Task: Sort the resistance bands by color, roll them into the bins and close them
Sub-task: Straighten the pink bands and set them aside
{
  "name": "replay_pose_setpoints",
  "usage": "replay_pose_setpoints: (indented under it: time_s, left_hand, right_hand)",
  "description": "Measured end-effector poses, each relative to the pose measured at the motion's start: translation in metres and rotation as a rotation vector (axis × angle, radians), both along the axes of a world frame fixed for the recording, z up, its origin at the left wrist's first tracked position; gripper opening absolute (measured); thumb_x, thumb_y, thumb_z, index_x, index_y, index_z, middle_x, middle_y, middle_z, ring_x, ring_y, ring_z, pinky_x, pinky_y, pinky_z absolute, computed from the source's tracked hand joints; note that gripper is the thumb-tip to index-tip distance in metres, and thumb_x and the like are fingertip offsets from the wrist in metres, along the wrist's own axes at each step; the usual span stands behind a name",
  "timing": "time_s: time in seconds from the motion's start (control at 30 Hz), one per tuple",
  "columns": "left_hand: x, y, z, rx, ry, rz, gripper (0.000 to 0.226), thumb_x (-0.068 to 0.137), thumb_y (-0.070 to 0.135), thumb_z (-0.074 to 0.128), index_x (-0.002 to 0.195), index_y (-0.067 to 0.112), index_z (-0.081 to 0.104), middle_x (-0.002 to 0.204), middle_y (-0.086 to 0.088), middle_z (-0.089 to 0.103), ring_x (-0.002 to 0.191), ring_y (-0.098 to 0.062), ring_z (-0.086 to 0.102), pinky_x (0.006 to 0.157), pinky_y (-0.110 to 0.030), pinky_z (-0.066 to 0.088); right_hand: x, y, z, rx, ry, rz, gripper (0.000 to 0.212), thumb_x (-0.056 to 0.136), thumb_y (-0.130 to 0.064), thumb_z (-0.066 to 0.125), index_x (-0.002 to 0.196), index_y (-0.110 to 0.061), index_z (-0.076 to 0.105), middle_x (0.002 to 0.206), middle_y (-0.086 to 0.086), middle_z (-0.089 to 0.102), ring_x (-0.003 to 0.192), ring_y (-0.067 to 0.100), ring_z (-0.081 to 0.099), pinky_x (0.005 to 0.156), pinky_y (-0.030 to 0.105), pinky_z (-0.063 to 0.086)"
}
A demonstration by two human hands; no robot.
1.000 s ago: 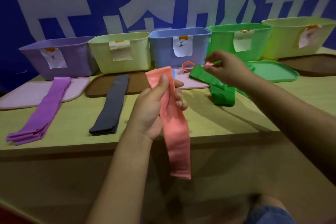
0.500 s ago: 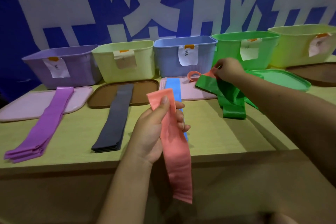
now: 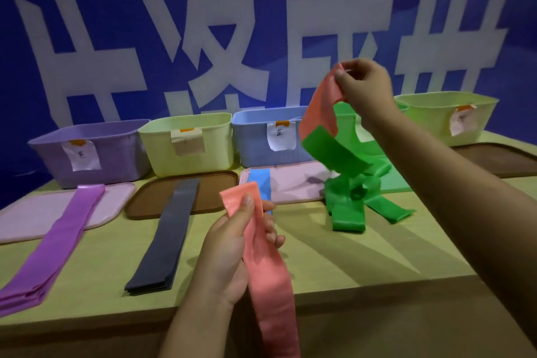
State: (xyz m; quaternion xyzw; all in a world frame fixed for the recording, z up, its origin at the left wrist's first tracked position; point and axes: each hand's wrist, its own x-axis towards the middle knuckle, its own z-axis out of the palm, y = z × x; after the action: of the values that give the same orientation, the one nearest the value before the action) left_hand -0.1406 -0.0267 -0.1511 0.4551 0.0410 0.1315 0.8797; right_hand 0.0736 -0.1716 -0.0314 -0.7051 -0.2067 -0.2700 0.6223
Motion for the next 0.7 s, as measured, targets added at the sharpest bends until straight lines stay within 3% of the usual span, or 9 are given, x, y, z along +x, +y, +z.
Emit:
replay_pose_setpoints:
  time_s: [0.07, 0.13, 0.23, 0.37, 0.47, 0.6, 0.7]
  left_hand:
    - [0.001, -0.005, 0.003, -0.008, 0.009, 0.004, 0.031, 0.086, 0.027, 0.052, 0.083, -0.002, 0.062, 0.052, -0.008, 0.046, 0.038, -0.015, 0.046, 0.044, -0.024, 0.046]
    - [0.000, -0.008, 0.004, 0.007, 0.013, 0.002, 0.031, 0.083, 0.028, 0.053, 0.081, -0.001, 0.063, 0.052, -0.008, 0.047, 0.039, -0.015, 0.046, 0.044, -0.026, 0.047]
    - [-0.003, -0.010, 0.005, 0.040, 0.029, 0.011, 0.031, 0.086, 0.027, 0.053, 0.082, -0.002, 0.064, 0.053, -0.008, 0.047, 0.040, -0.016, 0.046, 0.045, -0.028, 0.046]
    - [0.002, -0.010, 0.012, 0.059, 0.032, 0.068, 0.029, 0.093, 0.022, 0.050, 0.084, -0.002, 0.063, 0.053, -0.007, 0.048, 0.038, -0.014, 0.046, 0.044, -0.026, 0.046]
    - [0.008, -0.012, 0.023, 0.061, -0.010, 0.096, 0.026, 0.094, 0.019, 0.051, 0.084, -0.002, 0.062, 0.053, -0.006, 0.047, 0.039, -0.012, 0.045, 0.042, -0.024, 0.047]
    - [0.011, -0.018, 0.031, 0.040, -0.045, 0.083, 0.023, 0.095, 0.018, 0.050, 0.087, -0.001, 0.059, 0.053, -0.005, 0.048, 0.039, -0.012, 0.046, 0.042, -0.023, 0.047]
    - [0.013, -0.022, 0.033, 0.006, -0.062, 0.092, 0.027, 0.093, 0.025, 0.051, 0.091, 0.000, 0.059, 0.054, -0.004, 0.048, 0.041, -0.012, 0.047, 0.045, -0.024, 0.047]
  right_hand:
    - [0.002, 0.001, -0.001, -0.195, 0.039, -0.053, 0.015, 0.091, -0.015, 0.060, 0.104, -0.010, 0.064, 0.095, 0.007, 0.065, 0.085, 0.021, 0.062, 0.069, 0.027, 0.054]
    - [0.006, 0.000, -0.006, -0.297, 0.109, -0.068, 0.011, 0.087, -0.012, 0.065, 0.098, -0.009, 0.066, 0.092, 0.012, 0.068, 0.085, 0.028, 0.066, 0.077, 0.043, 0.057]
    - [0.008, -0.006, -0.004, -0.115, 0.095, -0.081, 0.003, 0.084, -0.011, 0.066, 0.086, -0.013, 0.065, 0.082, 0.009, 0.066, 0.082, 0.030, 0.066, 0.077, 0.049, 0.055]
    - [-0.004, -0.006, 0.000, -0.131, 0.154, 0.073, 0.004, 0.089, -0.010, 0.062, 0.093, -0.011, 0.061, 0.087, 0.010, 0.064, 0.079, 0.023, 0.063, 0.071, 0.039, 0.056]
    - [-0.017, -0.010, 0.008, 0.023, 0.136, 0.133, 0.001, 0.091, -0.012, 0.060, 0.091, -0.013, 0.060, 0.082, 0.005, 0.062, 0.074, 0.016, 0.060, 0.065, 0.030, 0.054]
    - [-0.048, -0.015, 0.015, 0.030, 0.148, 0.255, 0.004, 0.092, -0.020, 0.060, 0.089, -0.018, 0.062, 0.084, 0.002, 0.062, 0.074, 0.013, 0.058, 0.066, 0.030, 0.051]
    - [-0.081, -0.018, 0.015, 0.028, 0.165, 0.356, 0.013, 0.093, -0.023, 0.059, 0.100, -0.013, 0.063, 0.087, 0.001, 0.063, 0.076, 0.011, 0.060, 0.068, 0.031, 0.053]
